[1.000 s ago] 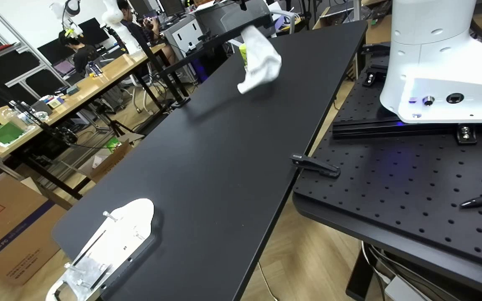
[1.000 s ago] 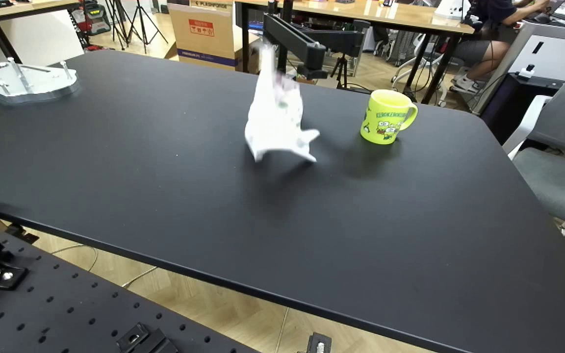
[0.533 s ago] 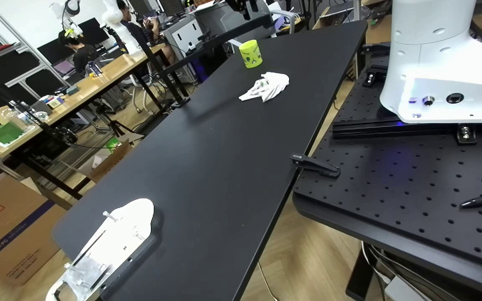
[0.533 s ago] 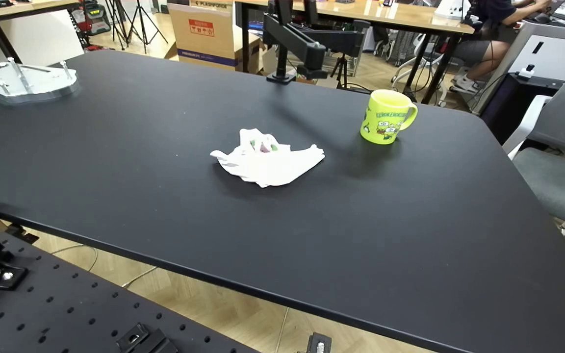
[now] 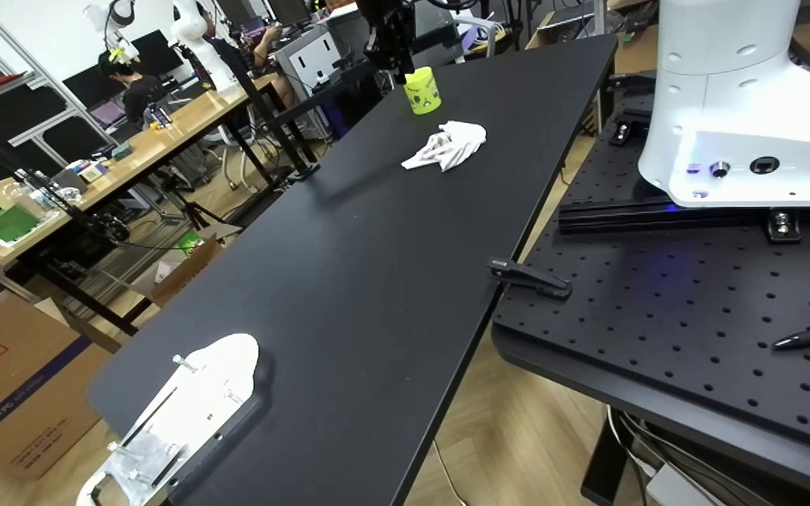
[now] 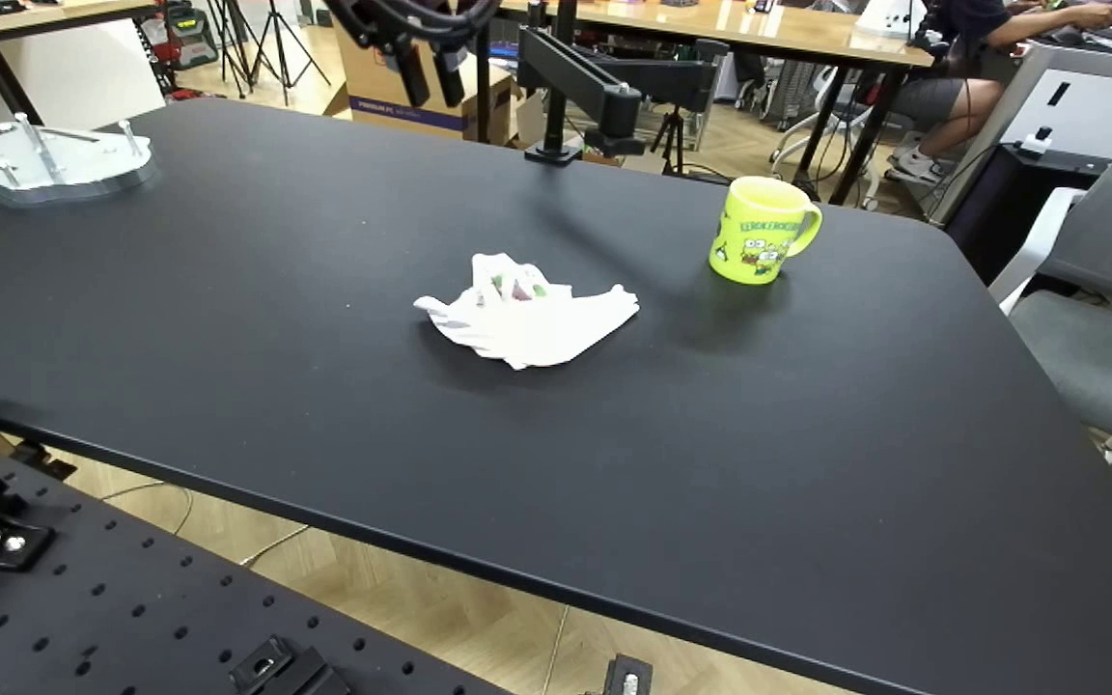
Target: Get the white towel from the table and place it on the black stand
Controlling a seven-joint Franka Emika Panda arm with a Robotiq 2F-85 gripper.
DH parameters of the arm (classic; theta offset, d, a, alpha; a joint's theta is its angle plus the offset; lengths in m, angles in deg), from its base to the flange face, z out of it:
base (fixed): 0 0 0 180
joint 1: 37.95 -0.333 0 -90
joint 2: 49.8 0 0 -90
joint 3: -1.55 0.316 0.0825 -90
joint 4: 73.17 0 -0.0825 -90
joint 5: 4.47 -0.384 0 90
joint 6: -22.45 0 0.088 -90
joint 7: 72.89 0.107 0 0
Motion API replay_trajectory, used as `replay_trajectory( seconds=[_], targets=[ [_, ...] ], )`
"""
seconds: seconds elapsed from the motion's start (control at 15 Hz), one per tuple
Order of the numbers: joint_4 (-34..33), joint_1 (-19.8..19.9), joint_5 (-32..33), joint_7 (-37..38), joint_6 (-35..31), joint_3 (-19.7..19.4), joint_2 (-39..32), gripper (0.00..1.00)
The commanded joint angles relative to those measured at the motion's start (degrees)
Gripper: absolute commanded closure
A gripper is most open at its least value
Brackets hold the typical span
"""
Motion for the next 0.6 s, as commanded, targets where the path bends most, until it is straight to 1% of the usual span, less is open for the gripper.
replay_trajectory(
  seconds=[0.0, 0.13, 0.33, 0.4, 0.53],
  targets=[
    [2.93, 2.15, 5.81, 5.34, -7.40, 2.49, -3.73, 0.38],
    [3.77, 4.69, 13.17, 12.14, -10.56, 3.64, -6.18, 0.23],
    [3.57, 8.20, 26.48, 23.77, -10.78, 3.89, -8.29, 0.04],
    [3.32, 8.99, 30.96, 27.61, -10.13, 3.63, -8.88, 0.01],
    [2.85, 10.17, 38.42, 34.18, -9.23, 3.24, -10.19, 0.00]
  ],
)
